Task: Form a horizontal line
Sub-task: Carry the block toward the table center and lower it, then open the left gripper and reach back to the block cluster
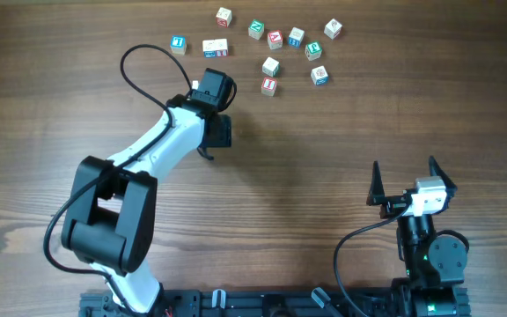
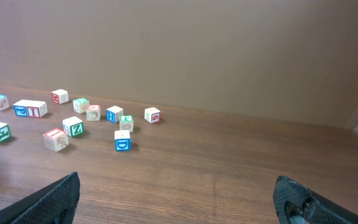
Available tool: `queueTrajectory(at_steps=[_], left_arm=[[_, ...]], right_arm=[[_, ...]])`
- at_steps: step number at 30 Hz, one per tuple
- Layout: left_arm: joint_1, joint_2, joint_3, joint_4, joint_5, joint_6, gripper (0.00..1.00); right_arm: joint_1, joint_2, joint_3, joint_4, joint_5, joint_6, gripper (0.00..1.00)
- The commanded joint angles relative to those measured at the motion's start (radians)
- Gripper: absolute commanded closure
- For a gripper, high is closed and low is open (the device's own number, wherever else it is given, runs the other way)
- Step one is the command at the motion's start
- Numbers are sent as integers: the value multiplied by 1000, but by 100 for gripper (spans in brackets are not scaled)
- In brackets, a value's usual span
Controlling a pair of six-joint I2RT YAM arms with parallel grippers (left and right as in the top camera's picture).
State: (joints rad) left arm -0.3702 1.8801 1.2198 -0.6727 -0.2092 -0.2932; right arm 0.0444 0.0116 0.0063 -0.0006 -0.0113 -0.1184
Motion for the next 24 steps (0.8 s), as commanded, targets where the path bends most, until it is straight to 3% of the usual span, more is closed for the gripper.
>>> queueTrajectory(at_steps=[1, 2, 3, 7, 8, 13, 14, 17, 24], left_arm=[[9, -114, 71, -16, -98, 2, 37], [9, -143, 90, -12, -112, 2, 87], [9, -172, 113, 3, -120, 2, 96], [11, -211, 302, 0, -113, 15, 96], [18, -209, 404, -18, -57, 68, 96], [82, -208, 669, -72, 23, 77, 96], [119, -208, 693, -71, 129, 76, 96], [167, -189, 693, -81, 245, 22, 96], [169, 14, 693, -129, 325, 16, 96]], right_arm=[[-5, -7, -1, 3, -13, -10, 0], [-5, -7, -1, 3, -13, -11, 0], [-5, -7, -1, 3, -13, -10, 1], [-5, -7, -1, 3, -13, -10, 0], [-5, -7, -1, 4, -13, -10, 0], [-5, -7, -1, 3, -13, -11, 1], [-5, -7, -1, 3, -13, -10, 0], [-5, -7, -1, 3, -13, -10, 0], [-5, -7, -1, 3, -13, -11, 0]])
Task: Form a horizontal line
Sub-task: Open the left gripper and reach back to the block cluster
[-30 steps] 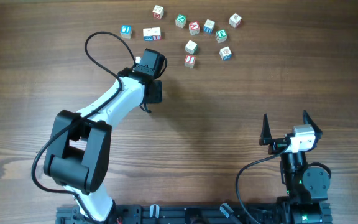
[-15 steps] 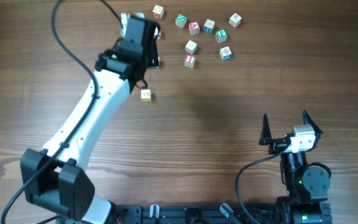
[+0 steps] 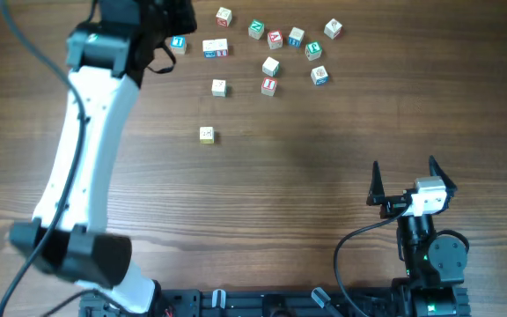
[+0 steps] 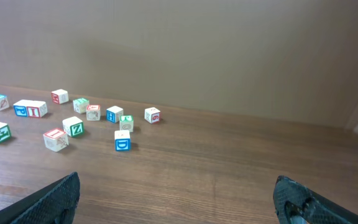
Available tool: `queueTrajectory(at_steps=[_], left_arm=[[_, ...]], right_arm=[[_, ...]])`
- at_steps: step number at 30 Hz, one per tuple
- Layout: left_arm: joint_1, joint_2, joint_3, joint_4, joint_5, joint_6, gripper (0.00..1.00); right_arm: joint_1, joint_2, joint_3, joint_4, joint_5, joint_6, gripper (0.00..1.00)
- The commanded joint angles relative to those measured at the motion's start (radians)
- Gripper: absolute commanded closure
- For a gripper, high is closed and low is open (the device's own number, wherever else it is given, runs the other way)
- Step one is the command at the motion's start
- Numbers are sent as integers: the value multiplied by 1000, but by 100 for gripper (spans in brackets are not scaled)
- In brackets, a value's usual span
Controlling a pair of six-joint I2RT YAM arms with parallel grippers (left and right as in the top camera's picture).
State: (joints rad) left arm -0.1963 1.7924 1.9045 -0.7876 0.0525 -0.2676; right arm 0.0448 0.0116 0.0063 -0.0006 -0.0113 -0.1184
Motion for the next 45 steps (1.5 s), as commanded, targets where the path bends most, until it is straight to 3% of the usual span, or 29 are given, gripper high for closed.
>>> queueTrajectory(at_steps=[1, 3, 4, 6, 7, 8, 9, 17, 30, 45], left_arm=[[-5, 140, 8, -18, 64, -9, 96], [-5, 194, 8, -35, 64, -9, 93], [-7, 224, 8, -50, 63, -8, 74], [-10, 264, 6, -63, 63, 3, 49], [-10, 278, 6, -66, 63, 3, 44], [-11, 303, 6, -67, 63, 3, 29], [-12, 320, 6, -67, 63, 3, 24], [-50, 413, -2, -97, 62, 56, 23], [-56, 416, -108, -5, 21, 55, 15], [-57, 452, -108, 22, 21, 55, 26]], right_arm=[[-5, -7, -1, 3, -13, -10, 0], [-5, -7, -1, 4, -13, -10, 0], [-5, -7, -1, 3, -13, -10, 0], [-5, -7, -1, 3, -13, -10, 0], [-5, -7, -1, 3, -13, -11, 0], [-5, -7, -1, 3, -13, -11, 0], [-5, -7, -1, 3, -13, -11, 0], [-5, -7, -1, 3, -13, -11, 0], [-5, -7, -1, 4, -13, -10, 0], [-5, -7, -1, 3, -13, -11, 0]])
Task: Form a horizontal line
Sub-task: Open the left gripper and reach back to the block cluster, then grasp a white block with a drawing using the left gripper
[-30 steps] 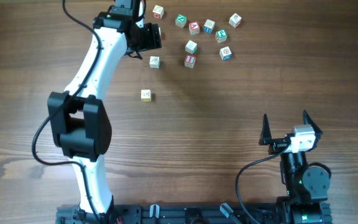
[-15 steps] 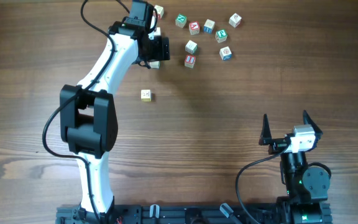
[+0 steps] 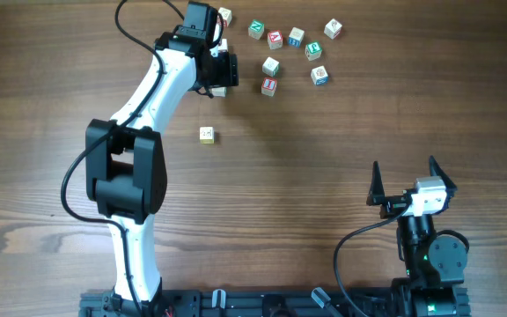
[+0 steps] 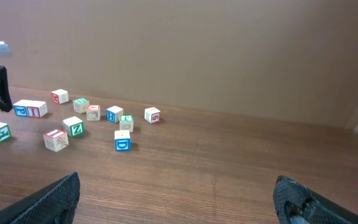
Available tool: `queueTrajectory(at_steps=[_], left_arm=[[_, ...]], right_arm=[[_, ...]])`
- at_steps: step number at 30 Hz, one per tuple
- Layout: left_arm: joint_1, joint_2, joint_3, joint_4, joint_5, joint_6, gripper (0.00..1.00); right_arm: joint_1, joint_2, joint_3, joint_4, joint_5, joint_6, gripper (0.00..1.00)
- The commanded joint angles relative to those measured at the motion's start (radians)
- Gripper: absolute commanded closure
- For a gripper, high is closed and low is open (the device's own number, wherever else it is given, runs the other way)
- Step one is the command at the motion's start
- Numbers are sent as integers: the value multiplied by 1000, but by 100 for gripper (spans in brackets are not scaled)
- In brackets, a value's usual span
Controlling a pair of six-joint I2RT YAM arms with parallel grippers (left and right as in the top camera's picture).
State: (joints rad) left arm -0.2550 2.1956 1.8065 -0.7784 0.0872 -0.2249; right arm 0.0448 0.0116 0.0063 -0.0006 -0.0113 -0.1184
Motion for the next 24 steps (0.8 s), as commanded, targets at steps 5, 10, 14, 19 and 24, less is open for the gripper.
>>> queueTrajectory(at_steps=[5, 10, 14, 19, 24], left_arm=[[2, 77, -10, 65, -18, 12, 30], [2, 79, -10, 55, -18, 12, 33], [2, 79, -10, 55, -18, 12, 39], [2, 79, -10, 30, -18, 12, 43], [2, 79, -10, 31, -18, 12, 50]], right_arm=[[-5, -7, -1, 3, -13, -11, 0], [-5, -7, -1, 4, -13, -10, 0], [-5, -7, -1, 3, -13, -10, 0], [-5, -7, -1, 3, -13, -11, 0], [-5, -7, -1, 3, -13, -11, 0]])
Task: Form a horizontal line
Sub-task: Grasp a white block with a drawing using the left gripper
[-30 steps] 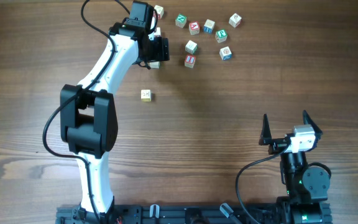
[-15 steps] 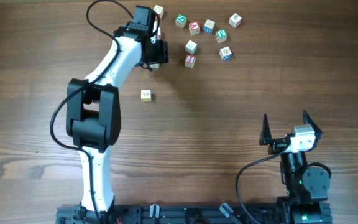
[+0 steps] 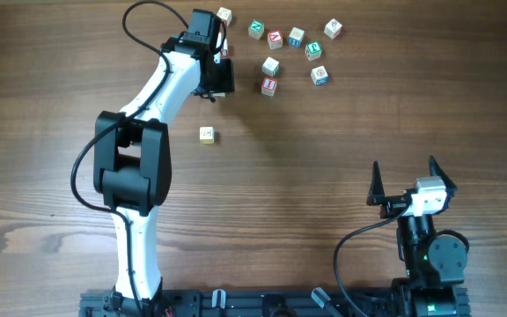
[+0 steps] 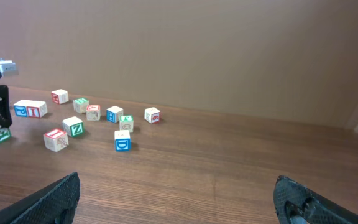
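Observation:
Small lettered wooden cubes lie scattered at the far side: one white [image 3: 224, 15], one green [image 3: 256, 29], a red-faced cube [image 3: 268, 85], a blue-faced cube [image 3: 319, 76] and several more. A lone yellow cube [image 3: 207, 135] sits nearer, apart from them. My left gripper [image 3: 221, 79] reaches into the left end of the cluster; in the right wrist view its dark finger stands just over a white-and-green cube. Whether it grips is hidden. My right gripper [image 4: 179, 208] is open and holds nothing, low over the near right of the table [image 3: 341, 141].
A joined blue and red pair of cubes [image 4: 30, 109] lies just behind the left gripper. The left arm [image 3: 161, 88] stretches from the near left up to the cluster. A plain wall [image 4: 197, 50] bounds the far edge.
The left gripper has shifted slightly nearer and lower at the cluster's left end; its finger now partly hides the white-and-green cube. The cubes and the right arm have not moved.
The left gripper first hung over the mid-left table below the cluster. Then the arm was raised at the far left, leaving the yellow cube and a white-and-green cube in plain sight. It then stood by the paired cubes, and now over the white-and-green cube. My right gripper stayed open.

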Available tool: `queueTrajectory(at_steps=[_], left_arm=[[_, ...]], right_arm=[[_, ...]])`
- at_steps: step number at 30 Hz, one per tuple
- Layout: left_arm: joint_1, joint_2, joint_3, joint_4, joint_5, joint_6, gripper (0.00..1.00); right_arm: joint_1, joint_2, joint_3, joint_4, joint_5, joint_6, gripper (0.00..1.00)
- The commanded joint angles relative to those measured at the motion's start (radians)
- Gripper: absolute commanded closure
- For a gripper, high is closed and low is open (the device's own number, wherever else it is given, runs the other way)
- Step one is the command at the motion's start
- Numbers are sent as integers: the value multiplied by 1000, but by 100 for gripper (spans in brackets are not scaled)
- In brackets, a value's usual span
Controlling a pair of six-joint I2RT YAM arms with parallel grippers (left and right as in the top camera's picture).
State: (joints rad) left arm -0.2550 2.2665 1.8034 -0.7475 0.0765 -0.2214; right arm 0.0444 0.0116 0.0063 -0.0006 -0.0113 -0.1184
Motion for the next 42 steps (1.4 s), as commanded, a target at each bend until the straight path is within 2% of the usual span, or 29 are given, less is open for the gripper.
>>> queueTrajectory(at_steps=[1, 17, 23, 28, 33, 42], left_arm=[[2, 8, -6, -1, -7, 8, 51], [2, 8, -6, -26, -8, 8, 51], [2, 8, -7, 0, -52, 8, 49], [0, 10, -13, 4, -51, 5, 51], [-2, 11, -51, 83, -52, 5, 50], [-2, 11, -51, 75, -52, 5, 66]], right_arm=[[-5, -7, -1, 4, -13, -10, 1], [-5, -7, -1, 4, -13, -10, 0], [-5, -7, -1, 3, -13, -10, 0], [-5, -7, -1, 3, -13, -11, 0], [-5, -7, -1, 4, -13, -10, 0], [-5, -7, -1, 3, -13, -10, 0]])
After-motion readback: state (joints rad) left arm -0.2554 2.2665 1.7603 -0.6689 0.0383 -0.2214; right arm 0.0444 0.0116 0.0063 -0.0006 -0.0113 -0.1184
